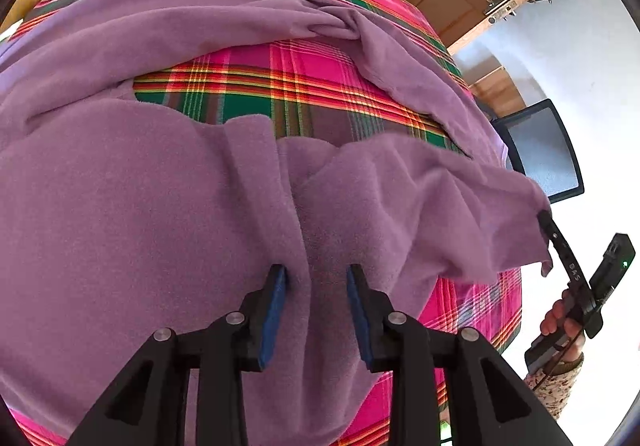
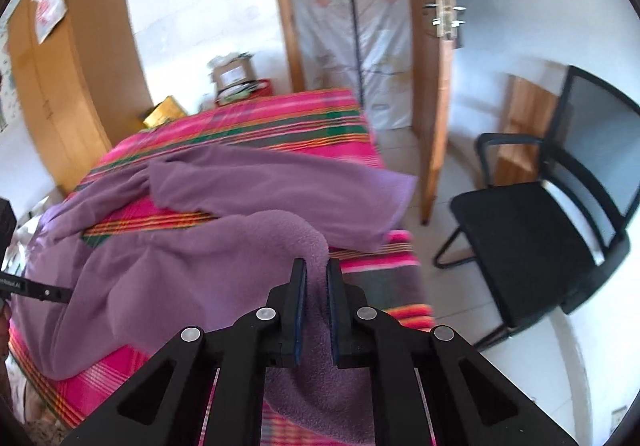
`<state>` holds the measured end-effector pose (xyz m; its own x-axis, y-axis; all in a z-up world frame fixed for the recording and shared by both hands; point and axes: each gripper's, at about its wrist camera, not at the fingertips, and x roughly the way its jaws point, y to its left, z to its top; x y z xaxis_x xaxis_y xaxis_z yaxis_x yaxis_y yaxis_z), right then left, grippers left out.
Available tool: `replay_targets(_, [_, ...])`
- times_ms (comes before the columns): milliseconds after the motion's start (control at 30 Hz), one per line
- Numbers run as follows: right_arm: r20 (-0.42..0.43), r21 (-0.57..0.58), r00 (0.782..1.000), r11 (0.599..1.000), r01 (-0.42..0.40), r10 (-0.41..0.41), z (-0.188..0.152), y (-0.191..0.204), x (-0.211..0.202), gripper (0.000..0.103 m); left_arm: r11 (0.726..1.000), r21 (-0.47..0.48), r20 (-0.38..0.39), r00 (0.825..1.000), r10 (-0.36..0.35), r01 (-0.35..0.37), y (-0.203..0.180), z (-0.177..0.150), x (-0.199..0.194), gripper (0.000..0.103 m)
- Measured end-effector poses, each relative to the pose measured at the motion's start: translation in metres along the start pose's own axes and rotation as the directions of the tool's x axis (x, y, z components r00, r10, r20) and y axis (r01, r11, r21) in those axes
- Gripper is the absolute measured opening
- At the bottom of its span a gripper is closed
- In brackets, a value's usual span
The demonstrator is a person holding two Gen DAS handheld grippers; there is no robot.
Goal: Fold clothes
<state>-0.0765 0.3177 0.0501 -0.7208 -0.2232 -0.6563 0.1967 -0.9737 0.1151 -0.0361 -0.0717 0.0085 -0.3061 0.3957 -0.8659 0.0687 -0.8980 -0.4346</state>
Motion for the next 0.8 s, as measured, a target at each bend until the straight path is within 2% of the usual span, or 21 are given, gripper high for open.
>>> replay_targets(267, [0.031,0.048,0.991,0.990,0.129,-0.131,-0.002,-0.038,-0.028,0.010,1.000,0.011,-0.023,1.000,-0.007,0.007,-0.007,0.003,0.004,0.032])
replay_targets(467, [0.033,0.085,0.984,0.982,0.169,-0.173,-0.006,-0.059,-0.040,0.010,0.998,0.053,-0.041,0.999,-0.016,0.018,-0.019,-0.002,0.006,0.032])
replay_targets(600, [0.026,0.072,0.979,0.978,0.198,-0.200,-0.006,-0.057,-0.038,0.010,0.997,0.072,-0.054,0.998,-0.019,0.023,-0.025,-0.005,0.008,0.032])
replay_targets(800, [0.081,0.041,0.967,0.970,0.240,-0.242,0.007,-0.046,-0.044,0.010,0.998,0.057,-0.049,0.999,-0.010,0.013,-0.023,-0.004,0.009,0.032])
